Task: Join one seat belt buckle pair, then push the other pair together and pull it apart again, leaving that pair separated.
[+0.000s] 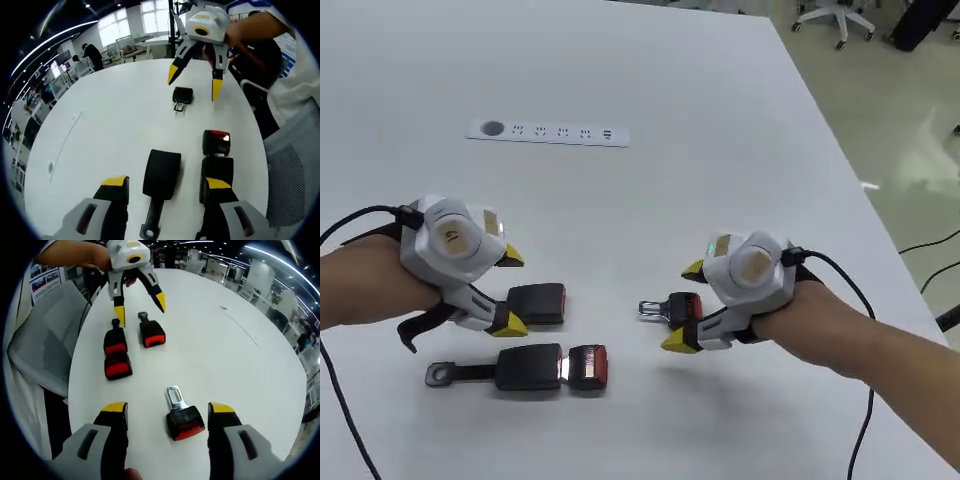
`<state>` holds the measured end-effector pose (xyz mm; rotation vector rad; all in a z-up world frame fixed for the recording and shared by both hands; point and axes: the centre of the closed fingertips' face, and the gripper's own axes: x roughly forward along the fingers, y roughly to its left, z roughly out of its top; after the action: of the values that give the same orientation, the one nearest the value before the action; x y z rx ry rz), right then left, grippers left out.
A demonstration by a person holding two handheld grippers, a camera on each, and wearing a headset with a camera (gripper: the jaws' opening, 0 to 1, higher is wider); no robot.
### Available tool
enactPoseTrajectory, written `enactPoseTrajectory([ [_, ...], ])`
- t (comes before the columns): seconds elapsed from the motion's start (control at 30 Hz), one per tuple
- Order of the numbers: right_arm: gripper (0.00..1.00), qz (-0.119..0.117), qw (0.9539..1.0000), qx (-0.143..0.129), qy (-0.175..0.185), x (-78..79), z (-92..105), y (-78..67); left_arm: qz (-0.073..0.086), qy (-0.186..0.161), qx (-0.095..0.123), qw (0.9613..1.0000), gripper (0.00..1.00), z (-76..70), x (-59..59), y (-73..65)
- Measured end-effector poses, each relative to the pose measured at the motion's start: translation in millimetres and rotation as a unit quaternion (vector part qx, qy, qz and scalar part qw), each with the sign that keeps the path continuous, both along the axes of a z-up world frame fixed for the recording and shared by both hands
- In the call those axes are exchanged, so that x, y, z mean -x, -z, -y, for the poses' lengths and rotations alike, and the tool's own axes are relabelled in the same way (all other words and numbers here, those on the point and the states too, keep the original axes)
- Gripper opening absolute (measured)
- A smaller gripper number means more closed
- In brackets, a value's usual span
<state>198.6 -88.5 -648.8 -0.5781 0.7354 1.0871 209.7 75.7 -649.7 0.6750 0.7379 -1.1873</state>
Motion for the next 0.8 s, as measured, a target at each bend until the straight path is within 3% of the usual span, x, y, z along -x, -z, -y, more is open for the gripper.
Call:
enactPoseTrajectory([
  [0.23, 0.72, -0.001, 0.9993, -0.031, 0.019, 26.5, -15.8, -6.7, 0.007, -0.032, 0.024, 0.9992, 0.72, -12.1, 36.7, -10.5],
  [0.4, 0.78, 0.008, 0.999, -0.032, 0.032, 41.5, -13.2, -7.0, 0.019, -0.061, 0.034, 0.9974, 0.76, -23.2, 67.3, -18.2],
  [0.47, 0.79, 0.007, 0.9988, -0.033, 0.036, 46.2, -11.5, -9.2, 0.022, -0.074, 0.034, 0.9964, 0.78, -29.8, 73.4, -18.1],
  [0.6, 0.81, 0.011, 0.9977, -0.042, 0.053, 52.0, -6.2, -16.8, 0.036, -0.121, 0.044, 0.991, 0.84, -47.7, 82.3, -26.3],
  [0.7, 0.82, 0.009, 0.997, -0.043, 0.064, 59.8, 0.6, -19.7, 0.051, -0.168, 0.063, 0.9825, 0.84, -63.2, 86.5, -39.5],
  [0.77, 0.82, 0.013, 0.9961, -0.048, 0.073, 65.4, 5.2, -25.6, 0.06, -0.168, 0.057, 0.9822, 0.86, -70.9, 92.8, -42.7],
  [0.8, 0.83, 0.013, 0.996, -0.047, 0.074, 68.2, 7.7, -27.8, 0.065, -0.181, 0.054, 0.9799, 0.86, -78.9, 93.8, -44.1],
])
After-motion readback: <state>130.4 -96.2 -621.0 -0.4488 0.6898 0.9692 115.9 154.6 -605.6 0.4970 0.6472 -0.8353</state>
